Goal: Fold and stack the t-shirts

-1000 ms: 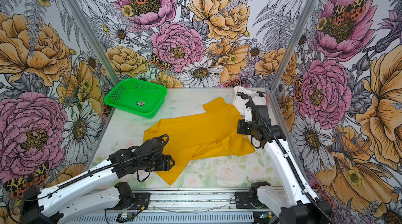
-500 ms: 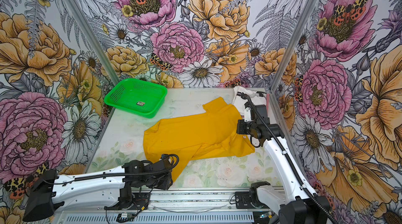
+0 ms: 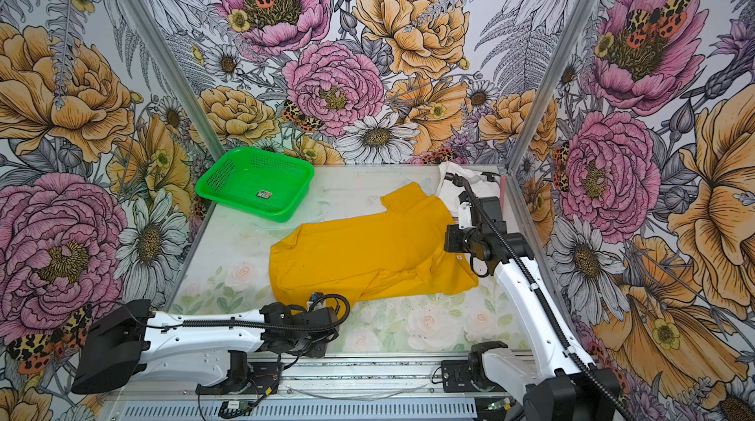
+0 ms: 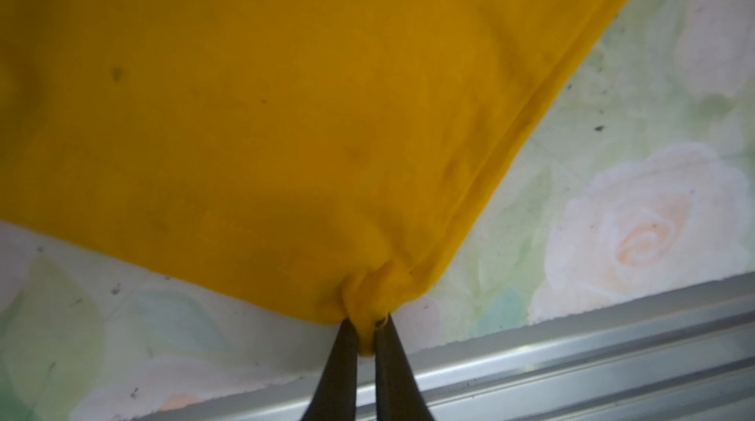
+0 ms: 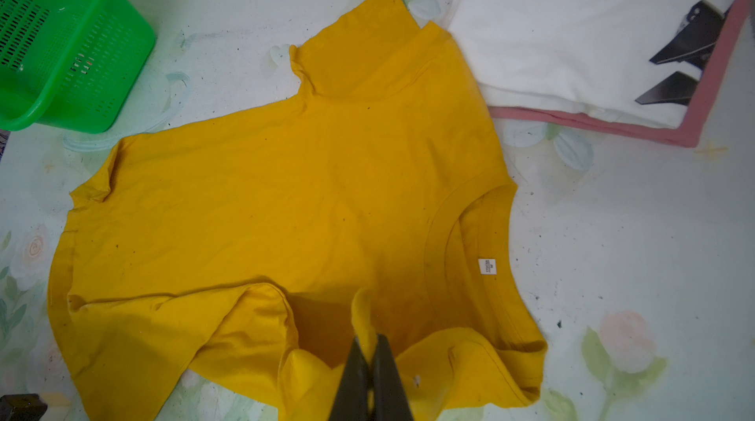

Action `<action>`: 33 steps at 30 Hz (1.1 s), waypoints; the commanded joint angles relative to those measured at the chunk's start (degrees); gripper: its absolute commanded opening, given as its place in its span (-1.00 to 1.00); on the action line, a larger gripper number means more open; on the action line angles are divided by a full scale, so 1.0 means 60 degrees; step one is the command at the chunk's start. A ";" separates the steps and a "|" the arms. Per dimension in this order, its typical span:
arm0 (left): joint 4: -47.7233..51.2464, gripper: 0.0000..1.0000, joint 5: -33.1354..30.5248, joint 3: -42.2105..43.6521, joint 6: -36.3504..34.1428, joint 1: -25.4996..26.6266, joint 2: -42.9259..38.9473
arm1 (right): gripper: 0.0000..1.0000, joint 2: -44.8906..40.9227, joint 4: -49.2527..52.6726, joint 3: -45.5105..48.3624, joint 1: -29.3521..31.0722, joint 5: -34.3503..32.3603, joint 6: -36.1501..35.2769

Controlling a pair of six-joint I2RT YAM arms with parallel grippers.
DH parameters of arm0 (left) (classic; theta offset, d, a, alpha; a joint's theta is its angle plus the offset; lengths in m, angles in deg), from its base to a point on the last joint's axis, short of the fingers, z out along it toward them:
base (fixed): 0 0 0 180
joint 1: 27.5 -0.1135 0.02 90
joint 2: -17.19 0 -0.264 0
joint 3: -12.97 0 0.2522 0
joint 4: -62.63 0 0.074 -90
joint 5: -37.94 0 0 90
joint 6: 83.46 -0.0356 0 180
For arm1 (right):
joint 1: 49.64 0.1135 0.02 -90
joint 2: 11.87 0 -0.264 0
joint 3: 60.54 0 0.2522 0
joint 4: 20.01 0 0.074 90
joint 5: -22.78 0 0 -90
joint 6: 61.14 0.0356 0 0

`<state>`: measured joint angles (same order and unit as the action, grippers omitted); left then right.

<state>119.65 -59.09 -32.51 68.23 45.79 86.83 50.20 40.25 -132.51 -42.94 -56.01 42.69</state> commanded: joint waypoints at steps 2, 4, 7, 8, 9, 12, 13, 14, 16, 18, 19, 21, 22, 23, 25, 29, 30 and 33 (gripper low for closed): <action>-0.0317 -1.00 -0.0595 -0.0223 0.0112 -0.0001 -0.0100 | -1.00 -0.0134 -0.0131 -0.0223 -0.0033 0.0049 -0.0107; -0.0218 -1.00 -0.0725 -0.0289 0.0072 -0.0109 -0.0514 | -1.00 -0.0202 -0.0120 -0.0216 -0.0034 0.0052 -0.0107; 0.0389 -1.00 -0.1185 -0.0252 0.0258 -0.0282 -0.1613 | -1.00 -0.0349 -0.0118 -0.0200 -0.0040 0.0100 -0.0096; 0.0673 -1.00 -0.1282 -0.0248 0.0356 -0.0345 -0.1991 | -1.00 -0.0389 -0.0107 -0.0186 -0.0033 0.0110 -0.0088; 0.1095 -1.00 -0.1438 -0.0264 0.0468 -0.0404 -0.2430 | -1.00 -0.0450 -0.0111 -0.0192 -0.0041 0.0131 -0.0077; 0.2495 -1.00 -0.2004 -0.0551 0.0754 -0.0489 -0.3793 | -1.00 -0.0612 -0.0103 -0.0158 -0.0044 0.0200 -0.0051; 0.2963 -1.00 -0.2216 -0.0730 0.0798 -0.0502 -0.4239 | -1.00 -0.0692 -0.0084 -0.0156 -0.0040 0.0232 -0.0045; 0.3352 -1.00 -0.2335 -0.0898 0.0806 -0.0560 -0.4537 | -1.00 -0.0764 -0.0080 -0.0149 -0.0039 0.0275 -0.0036; 0.4322 -1.00 -0.2719 -0.1441 0.0926 -0.0643 -0.5132 | -1.00 -0.0947 -0.0060 -0.0141 -0.0047 0.0350 -0.0027; 0.5102 -1.00 -0.3137 -0.1982 0.1154 -0.0642 -0.5489 | -1.00 -0.1137 -0.0038 -0.0127 -0.0047 0.0394 0.0000; 0.5460 -1.00 -0.3363 -0.2211 0.1293 -0.0644 -0.5661 | -1.00 -0.1213 -0.0023 -0.0119 -0.0047 0.0410 -0.0001; 0.5818 -1.00 -0.3637 -0.2467 0.1442 -0.0640 -0.5958 | -1.00 -0.1345 0.0011 -0.0095 -0.0047 0.0416 0.0045; 0.5885 -1.00 -0.3689 -0.2505 0.1481 -0.0658 -0.6072 | -1.00 -0.1428 0.0050 -0.0071 -0.0047 0.0418 0.0051; 0.6062 -1.00 -0.3761 -0.2545 0.1603 -0.0655 -0.6132 | -1.00 -0.1509 0.0095 -0.0034 -0.0055 0.0372 0.0053; 0.6472 -1.00 -0.3933 -0.2653 0.1877 -0.0655 -0.6291 | -1.00 -0.1724 0.0216 0.0070 -0.0047 0.0203 0.0083; 0.7566 -1.00 -0.4400 -0.2945 0.2642 -0.0665 -0.6756 | -1.00 -0.2384 0.0483 0.0310 -0.0062 -0.0226 0.0175; 0.7811 -1.00 -0.4517 -0.3027 0.2753 -0.0695 -0.6889 | -1.00 -0.2602 0.0559 0.0378 -0.0062 -0.0291 0.0231; 0.8449 -1.00 -0.4697 -0.3257 0.3026 -0.0873 -0.7135 | -1.00 -0.3371 0.0621 0.0680 -0.0069 0.0036 0.0390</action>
<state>163.80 -83.42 -49.87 83.12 41.62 45.39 33.89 43.12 -129.56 -42.98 -55.60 43.47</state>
